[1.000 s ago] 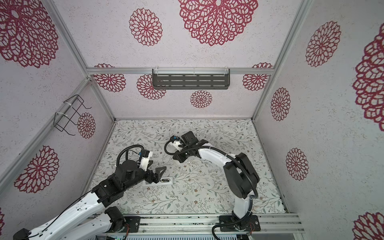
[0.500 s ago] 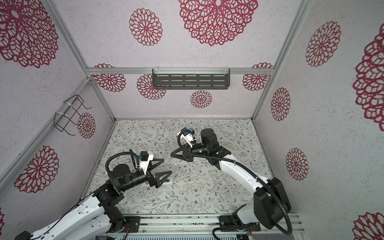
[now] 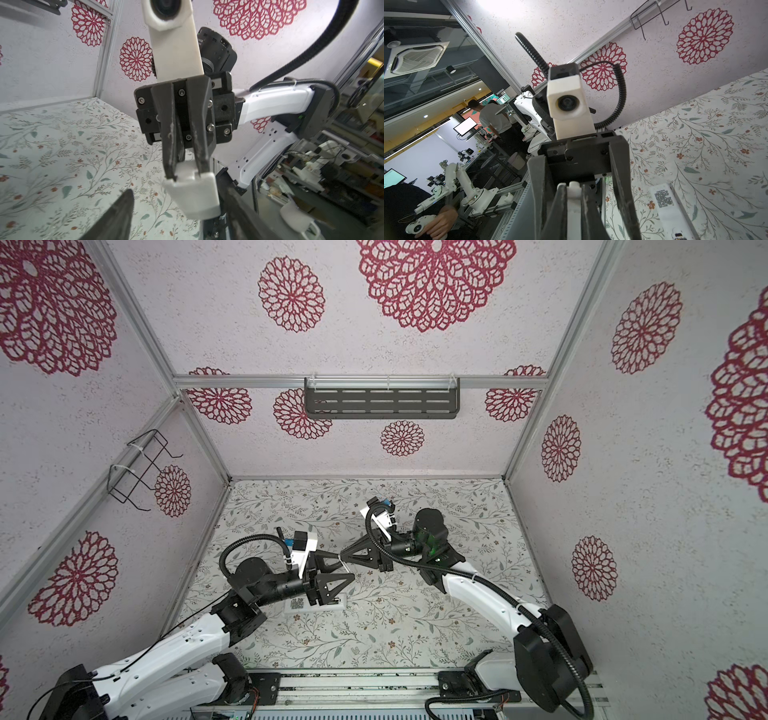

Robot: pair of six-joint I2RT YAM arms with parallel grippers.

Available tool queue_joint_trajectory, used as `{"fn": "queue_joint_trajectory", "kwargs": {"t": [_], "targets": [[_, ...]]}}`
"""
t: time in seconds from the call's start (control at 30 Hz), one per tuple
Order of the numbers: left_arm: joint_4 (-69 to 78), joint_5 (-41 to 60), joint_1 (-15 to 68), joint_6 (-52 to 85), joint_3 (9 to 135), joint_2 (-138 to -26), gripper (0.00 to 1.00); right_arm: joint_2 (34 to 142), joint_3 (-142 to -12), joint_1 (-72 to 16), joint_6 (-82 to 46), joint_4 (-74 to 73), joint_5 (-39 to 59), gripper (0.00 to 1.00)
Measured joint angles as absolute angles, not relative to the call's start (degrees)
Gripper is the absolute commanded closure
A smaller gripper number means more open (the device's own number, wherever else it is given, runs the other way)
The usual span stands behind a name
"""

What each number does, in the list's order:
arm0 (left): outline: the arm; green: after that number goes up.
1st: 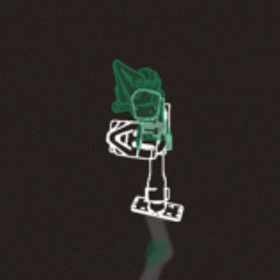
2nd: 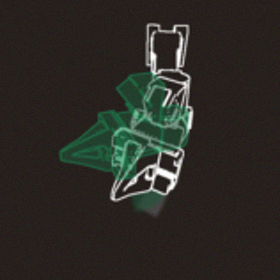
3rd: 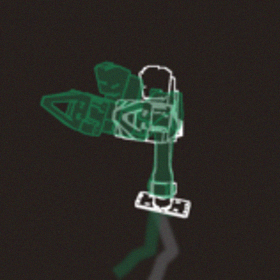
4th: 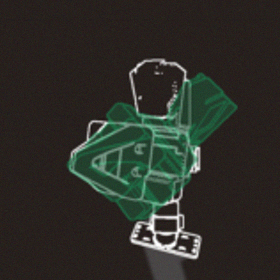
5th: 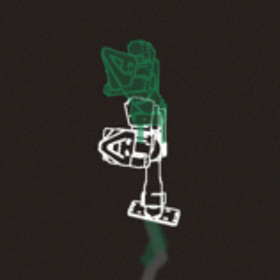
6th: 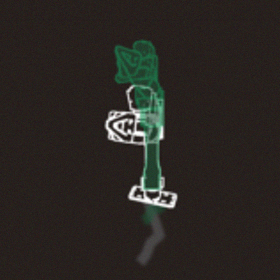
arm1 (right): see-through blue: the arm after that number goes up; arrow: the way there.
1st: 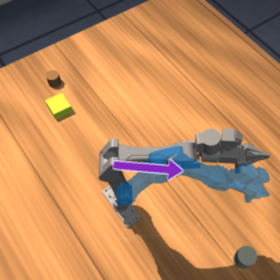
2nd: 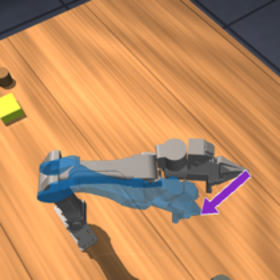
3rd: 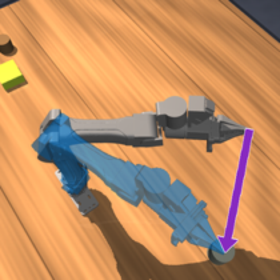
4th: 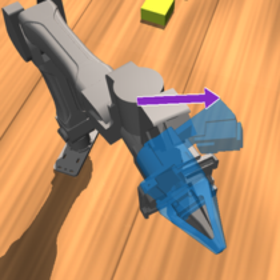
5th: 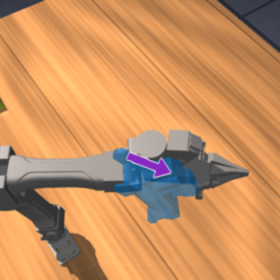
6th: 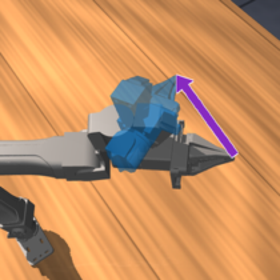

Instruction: Load the batteries into the remote control

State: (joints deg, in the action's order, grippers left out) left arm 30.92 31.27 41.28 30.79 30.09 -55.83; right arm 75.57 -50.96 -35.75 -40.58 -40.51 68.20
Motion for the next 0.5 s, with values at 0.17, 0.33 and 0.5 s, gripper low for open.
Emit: {"fn": "queue_joint_trajectory", "kwargs": {"t": [0.17, 0.33, 0.5], "targets": [[32.51, 31.92, 41.25, 31.86, 30.09, -56.29, 0.54, 75.53, -50.96, -35.83, -39.97, -40.71, 67.68, 0.90], [32.45, 31.88, 41.25, 31.90, 30.09, -56.27, 0.62, 75.02, -50.96, -35.83, -35.97, -36.58, 66.78, 0.88], [30.72, 31.55, 41.15, 31.57, 30.22, -56.29, 0.73, 74.22, -50.96, -35.94, -32.18, -32.42, 65.93, 0.87]]}}
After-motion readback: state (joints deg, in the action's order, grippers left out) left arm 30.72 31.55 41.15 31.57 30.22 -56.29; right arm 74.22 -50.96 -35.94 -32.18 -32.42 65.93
